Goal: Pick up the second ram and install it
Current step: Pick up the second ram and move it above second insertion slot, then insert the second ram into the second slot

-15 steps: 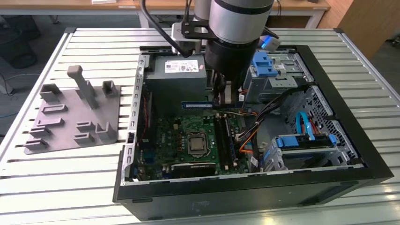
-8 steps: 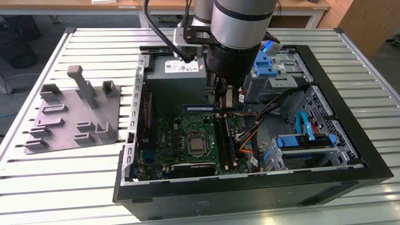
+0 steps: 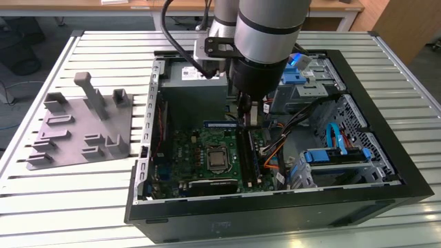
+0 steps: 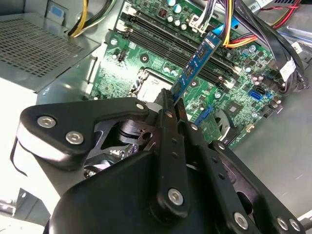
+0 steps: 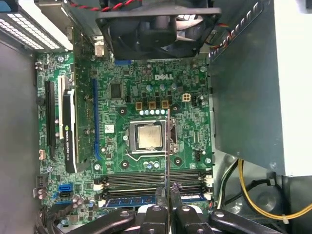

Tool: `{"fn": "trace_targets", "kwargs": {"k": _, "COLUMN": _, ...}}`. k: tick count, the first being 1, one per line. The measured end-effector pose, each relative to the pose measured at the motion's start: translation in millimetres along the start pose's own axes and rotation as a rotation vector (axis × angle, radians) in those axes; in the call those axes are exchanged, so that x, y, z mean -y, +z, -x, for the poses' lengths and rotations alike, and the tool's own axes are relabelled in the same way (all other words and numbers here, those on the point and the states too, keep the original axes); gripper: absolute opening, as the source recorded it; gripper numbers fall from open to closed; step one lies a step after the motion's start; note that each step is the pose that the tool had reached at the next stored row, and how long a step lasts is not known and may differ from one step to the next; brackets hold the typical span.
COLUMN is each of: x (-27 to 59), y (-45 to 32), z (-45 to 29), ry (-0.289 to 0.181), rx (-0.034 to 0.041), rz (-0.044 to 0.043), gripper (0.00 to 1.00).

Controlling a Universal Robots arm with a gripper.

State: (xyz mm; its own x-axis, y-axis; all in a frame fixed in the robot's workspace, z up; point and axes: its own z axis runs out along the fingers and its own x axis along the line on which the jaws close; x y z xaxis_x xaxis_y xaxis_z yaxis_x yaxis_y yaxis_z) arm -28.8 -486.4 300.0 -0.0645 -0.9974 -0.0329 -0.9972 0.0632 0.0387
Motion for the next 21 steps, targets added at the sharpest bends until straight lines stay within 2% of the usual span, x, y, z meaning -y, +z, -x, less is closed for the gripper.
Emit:
{"fn": "trace_targets", "kwargs": {"k": 5, "x": 0.6, "y": 5.7, "z": -4.7, "ry": 0.002, "rx": 0.0004, "rz": -0.0002, "gripper": 0.14}}
{"fn": "trace_targets", "kwargs": {"k": 21, "x": 0.7, "y": 6.3, "z": -4.8, "ry": 0.010, "rx": 0.0005, "rz": -0.0004, "gripper": 0.14}}
